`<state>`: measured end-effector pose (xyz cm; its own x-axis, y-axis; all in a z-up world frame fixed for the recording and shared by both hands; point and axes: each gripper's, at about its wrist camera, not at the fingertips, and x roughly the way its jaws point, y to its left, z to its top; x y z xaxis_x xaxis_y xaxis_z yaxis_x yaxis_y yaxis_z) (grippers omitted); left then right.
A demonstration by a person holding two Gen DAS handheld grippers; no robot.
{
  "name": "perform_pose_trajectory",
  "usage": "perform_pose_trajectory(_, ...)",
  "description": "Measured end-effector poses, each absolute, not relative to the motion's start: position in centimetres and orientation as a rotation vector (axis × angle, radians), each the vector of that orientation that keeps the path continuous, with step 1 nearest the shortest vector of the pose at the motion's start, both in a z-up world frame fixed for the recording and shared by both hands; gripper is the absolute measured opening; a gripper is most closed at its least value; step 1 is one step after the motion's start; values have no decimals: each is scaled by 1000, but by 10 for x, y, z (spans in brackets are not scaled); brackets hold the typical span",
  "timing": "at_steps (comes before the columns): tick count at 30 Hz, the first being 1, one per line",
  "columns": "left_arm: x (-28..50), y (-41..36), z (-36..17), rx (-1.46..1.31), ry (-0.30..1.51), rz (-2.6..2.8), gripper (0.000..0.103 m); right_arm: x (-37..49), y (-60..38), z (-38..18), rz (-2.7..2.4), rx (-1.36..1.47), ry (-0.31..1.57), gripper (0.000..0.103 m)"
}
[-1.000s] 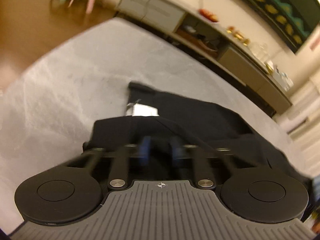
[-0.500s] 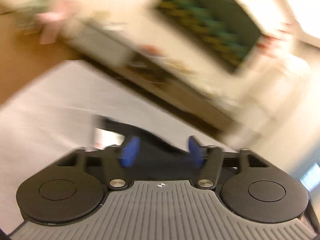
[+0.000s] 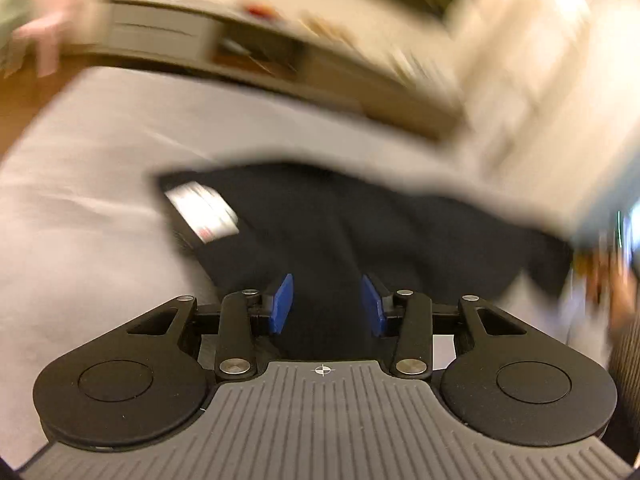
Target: Fold clothes
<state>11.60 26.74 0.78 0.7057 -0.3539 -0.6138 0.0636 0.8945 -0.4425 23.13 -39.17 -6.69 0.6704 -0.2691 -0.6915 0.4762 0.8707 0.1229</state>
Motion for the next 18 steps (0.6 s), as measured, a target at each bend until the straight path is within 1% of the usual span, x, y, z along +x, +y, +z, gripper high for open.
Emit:
perform_pose_trajectory(1,122,289,8,-488,736,-164,39,231,-391,-67,-425,306,723,7)
perform_pose_trajectory(3,154,311,-9,-595,795,-65,49,231,-390,-68,-419,305,723,7)
perform_pose_trajectory(4,172,310,-21,-585,851,-58,52,232,-390,-68,-416,306,725,7)
perform_pose_trajectory(6,208,308,-46,-563,963,-45,53,233,-388,-69,-414,297,727,7)
perform_pose_trajectory(7,218,303,-52,-544,985,-48,55,233,-387,-70,-414,292,727,7)
perform_pose_trajectory(8,221,300,-54,-514,967,-39,57,233,-387,-70,-413,289,727,7)
perform_pose_trajectory(9,224,298,-56,-486,950,-31,52,232,-386,-69,-408,285,722,7)
perform_pose_trajectory(10,225,292,-56,-473,944,-30,44,230,-384,-63,-390,282,697,7)
perform_pose_trajectory(11,227,287,-56,-459,938,-31,10,227,-382,-57,-372,279,671,7)
perform_pose_trajectory(12,228,284,-55,-434,929,-47,0,225,-380,-51,-355,276,646,7)
perform_pose_trajectory(13,229,280,-54,-411,917,-61,0,222,-377,-45,-337,273,621,7)
perform_pose_trajectory(15,221,288,-29,-432,783,-64,0,217,-373,-33,-301,267,570,5)
perform_pose_trajectory(18,198,332,22,-551,515,-14,0,210,-366,-15,-247,257,495,5)
